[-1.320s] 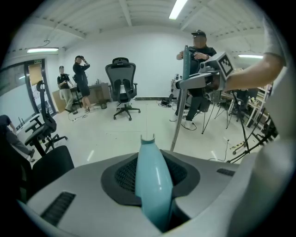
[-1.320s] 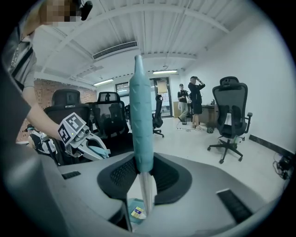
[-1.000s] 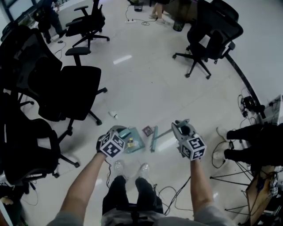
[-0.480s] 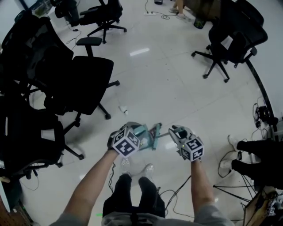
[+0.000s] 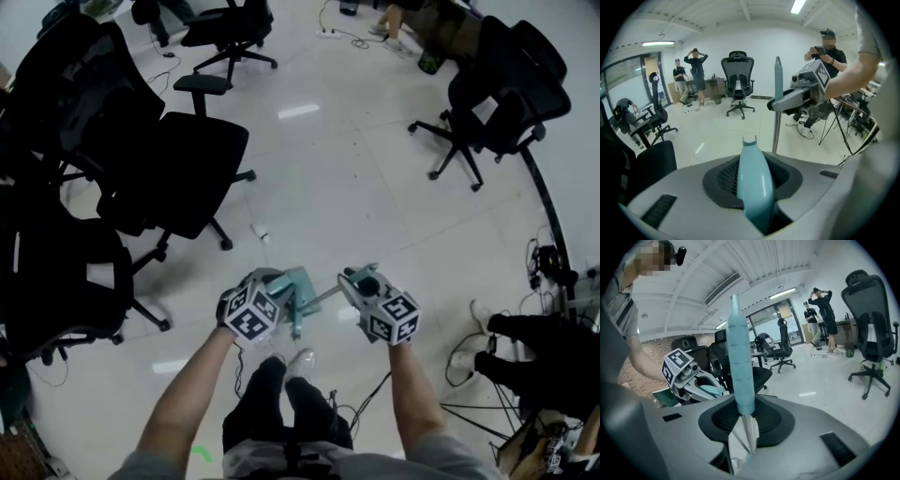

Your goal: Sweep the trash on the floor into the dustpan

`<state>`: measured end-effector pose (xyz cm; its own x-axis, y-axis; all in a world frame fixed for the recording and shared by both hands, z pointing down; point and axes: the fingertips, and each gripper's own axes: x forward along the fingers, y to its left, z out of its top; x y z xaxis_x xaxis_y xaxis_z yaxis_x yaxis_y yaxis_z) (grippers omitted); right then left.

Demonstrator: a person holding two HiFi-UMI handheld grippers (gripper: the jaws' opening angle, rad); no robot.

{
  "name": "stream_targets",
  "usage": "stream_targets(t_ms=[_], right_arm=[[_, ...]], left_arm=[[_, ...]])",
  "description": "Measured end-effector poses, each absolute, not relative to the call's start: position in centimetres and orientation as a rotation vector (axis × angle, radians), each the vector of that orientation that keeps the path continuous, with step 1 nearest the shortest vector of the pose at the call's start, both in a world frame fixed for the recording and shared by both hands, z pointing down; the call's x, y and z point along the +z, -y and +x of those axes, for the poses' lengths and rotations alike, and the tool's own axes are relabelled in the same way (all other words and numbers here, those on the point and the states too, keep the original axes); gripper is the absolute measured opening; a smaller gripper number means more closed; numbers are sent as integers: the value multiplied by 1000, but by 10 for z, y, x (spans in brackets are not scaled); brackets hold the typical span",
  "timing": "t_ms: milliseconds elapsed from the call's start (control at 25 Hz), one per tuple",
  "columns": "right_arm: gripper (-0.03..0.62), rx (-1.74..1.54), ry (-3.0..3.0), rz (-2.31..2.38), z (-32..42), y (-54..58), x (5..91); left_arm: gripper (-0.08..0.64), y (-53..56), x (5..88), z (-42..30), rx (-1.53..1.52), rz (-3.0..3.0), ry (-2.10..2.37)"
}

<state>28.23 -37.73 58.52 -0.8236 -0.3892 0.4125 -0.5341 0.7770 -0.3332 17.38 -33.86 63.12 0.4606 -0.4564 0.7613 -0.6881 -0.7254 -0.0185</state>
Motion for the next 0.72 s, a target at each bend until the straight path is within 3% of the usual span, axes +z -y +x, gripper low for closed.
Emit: stream_targets(t_ms=[360, 720], right_arm=[[83, 411, 2692, 575, 198, 455, 518], [83, 291, 2712, 425, 117, 552, 528]], left_arm=[[106, 330, 603, 55, 858, 2213, 1294], [106, 367, 601, -11, 893, 2043, 1470]])
